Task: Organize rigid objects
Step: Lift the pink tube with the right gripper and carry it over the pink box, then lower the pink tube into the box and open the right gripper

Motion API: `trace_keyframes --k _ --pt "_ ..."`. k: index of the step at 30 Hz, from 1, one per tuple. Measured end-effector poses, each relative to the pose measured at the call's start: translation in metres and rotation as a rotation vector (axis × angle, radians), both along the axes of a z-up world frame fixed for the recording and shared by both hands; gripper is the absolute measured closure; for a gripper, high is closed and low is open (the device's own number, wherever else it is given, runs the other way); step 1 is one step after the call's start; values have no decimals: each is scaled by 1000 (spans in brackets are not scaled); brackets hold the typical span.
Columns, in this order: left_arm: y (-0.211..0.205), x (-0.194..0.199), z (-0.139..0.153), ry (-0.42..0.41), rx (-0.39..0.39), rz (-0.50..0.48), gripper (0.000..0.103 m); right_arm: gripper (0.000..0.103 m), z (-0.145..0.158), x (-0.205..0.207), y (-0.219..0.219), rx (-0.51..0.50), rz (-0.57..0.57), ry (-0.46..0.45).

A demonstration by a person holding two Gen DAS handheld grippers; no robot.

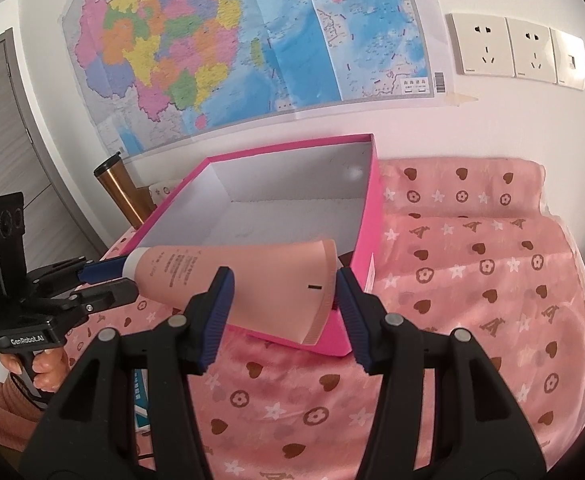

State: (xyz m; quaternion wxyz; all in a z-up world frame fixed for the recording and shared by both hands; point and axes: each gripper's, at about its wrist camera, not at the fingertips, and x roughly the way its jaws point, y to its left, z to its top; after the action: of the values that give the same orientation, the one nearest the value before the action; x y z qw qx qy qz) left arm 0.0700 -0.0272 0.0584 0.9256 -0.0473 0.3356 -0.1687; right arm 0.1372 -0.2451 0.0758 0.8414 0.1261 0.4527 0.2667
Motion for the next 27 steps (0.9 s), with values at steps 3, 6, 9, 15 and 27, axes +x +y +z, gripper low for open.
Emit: trace_keyframes --k 3,6,9,15,27 --pt "-1 2 1 -7 11 7 55 48 -1 5 -1 -3 -2 -4" --pt "-2 5 1 -10 19 10 55 48 -1 11 0 -12 2 -6" --pt "-1 10 2 -9 17 13 55 48 -1 16 0 -15 3 -6" --pt "-3 16 1 -9 23 18 55 48 -2 23 1 -23 3 -10" --pt "-3 26 -2 6 27 30 55 48 -6 32 3 -32 7 -6"
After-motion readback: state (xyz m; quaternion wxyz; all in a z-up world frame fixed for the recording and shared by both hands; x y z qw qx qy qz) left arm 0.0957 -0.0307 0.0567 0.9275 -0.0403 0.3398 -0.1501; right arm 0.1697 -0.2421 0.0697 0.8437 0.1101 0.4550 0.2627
